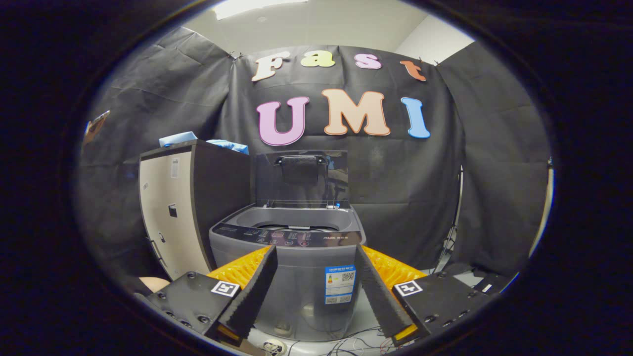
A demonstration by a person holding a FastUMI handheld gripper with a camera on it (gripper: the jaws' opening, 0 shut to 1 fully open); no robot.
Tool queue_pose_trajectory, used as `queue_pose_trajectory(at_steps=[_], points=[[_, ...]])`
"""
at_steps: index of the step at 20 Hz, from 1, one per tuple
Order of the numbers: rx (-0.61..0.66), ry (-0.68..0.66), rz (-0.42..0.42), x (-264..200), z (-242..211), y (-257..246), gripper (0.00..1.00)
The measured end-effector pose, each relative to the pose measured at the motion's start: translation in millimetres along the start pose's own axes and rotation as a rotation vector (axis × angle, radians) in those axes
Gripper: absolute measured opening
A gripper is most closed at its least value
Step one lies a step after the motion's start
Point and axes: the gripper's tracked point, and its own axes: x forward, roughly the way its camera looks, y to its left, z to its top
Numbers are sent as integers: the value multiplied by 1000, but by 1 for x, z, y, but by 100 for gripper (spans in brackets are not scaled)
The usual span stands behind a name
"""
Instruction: Put the clothes into the washing machine and then close the washing machine lid.
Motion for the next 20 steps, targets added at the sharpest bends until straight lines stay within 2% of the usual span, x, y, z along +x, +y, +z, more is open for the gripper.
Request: queue_pose_trajectory(at_steps=[20], points=[[4, 2, -19, 2, 0, -2, 98]])
